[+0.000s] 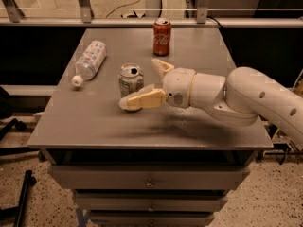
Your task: Place 7up can upright
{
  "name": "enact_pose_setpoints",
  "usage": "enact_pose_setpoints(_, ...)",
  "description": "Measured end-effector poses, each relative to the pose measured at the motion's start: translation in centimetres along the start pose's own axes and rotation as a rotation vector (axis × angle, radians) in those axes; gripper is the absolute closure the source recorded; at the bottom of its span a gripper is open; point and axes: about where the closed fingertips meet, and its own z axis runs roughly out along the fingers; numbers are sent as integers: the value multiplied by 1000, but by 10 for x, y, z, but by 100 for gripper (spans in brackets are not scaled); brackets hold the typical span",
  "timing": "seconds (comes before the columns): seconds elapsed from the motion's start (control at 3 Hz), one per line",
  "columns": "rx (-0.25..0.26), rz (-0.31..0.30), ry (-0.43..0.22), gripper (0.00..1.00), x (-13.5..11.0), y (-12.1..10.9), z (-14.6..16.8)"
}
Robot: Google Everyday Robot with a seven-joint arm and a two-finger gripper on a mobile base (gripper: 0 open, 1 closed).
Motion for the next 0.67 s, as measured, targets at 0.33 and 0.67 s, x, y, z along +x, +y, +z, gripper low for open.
enact_pose_setpoints(0.33,70,-12,43,0,-2,-12,-33)
enact_pose_setpoints(0.67,168,-10,83,0,-1,-26,-74)
